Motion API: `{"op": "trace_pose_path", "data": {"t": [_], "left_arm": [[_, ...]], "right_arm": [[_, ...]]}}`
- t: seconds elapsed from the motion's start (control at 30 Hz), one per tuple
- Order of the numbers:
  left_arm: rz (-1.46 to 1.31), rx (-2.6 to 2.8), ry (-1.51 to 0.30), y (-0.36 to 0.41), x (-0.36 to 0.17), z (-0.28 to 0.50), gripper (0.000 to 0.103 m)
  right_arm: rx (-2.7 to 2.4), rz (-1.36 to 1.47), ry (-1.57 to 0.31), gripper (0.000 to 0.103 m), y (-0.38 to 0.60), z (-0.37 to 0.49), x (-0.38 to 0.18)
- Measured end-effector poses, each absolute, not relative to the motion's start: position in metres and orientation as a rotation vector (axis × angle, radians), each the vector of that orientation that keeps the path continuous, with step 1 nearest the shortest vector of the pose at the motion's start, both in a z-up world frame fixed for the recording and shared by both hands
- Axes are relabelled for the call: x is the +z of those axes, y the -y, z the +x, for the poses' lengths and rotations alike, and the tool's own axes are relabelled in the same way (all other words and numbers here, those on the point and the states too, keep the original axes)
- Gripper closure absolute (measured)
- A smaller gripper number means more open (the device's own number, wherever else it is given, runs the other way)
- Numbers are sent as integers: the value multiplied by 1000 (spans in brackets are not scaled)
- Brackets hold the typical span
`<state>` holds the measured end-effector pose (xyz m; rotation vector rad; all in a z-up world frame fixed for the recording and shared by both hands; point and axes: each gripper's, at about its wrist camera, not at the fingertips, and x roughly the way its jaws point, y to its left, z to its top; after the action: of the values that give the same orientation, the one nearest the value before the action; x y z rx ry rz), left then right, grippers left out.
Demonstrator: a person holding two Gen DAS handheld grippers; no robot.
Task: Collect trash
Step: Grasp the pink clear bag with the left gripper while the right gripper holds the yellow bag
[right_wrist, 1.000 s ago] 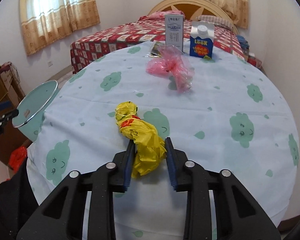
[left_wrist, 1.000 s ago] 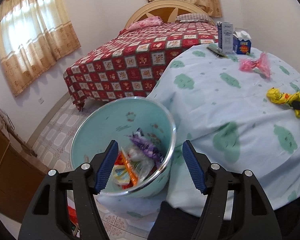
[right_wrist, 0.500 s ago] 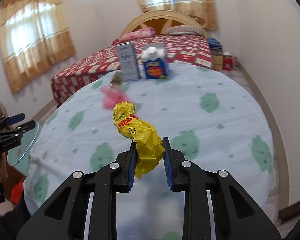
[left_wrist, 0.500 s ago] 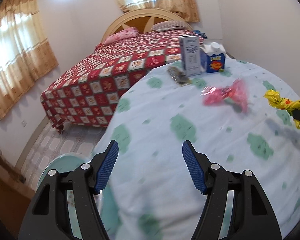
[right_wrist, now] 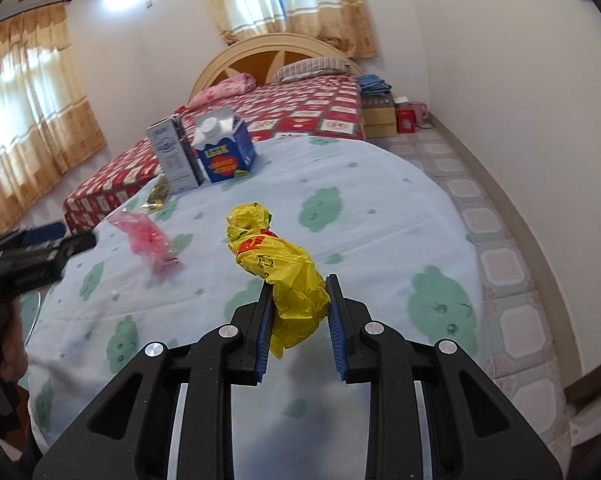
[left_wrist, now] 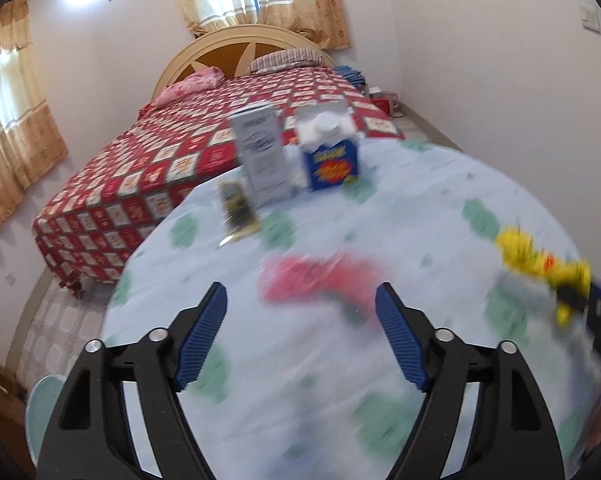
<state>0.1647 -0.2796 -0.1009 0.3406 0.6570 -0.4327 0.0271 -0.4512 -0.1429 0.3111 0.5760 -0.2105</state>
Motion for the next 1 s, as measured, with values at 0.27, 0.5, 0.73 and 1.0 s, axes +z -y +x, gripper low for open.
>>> {"op": "trace_pose_path", "data": {"t": [0.27, 0.5, 0.73, 1.0], "left_arm": [[409, -376, -698, 293, -122, 186, 26], [489, -182, -781, 178, -143, 195, 25], [415, -64, -758, 116, -122, 191, 24], [334, -253, -722, 197, -113, 179, 20]], "right_arm": [[-196, 300, -564, 76, 453, 21, -144], [-170, 310, -555, 76, 450, 19, -147], [-140, 301, -542, 76, 432, 27, -144], [-151, 291, -545, 74, 426, 30, -139]]}}
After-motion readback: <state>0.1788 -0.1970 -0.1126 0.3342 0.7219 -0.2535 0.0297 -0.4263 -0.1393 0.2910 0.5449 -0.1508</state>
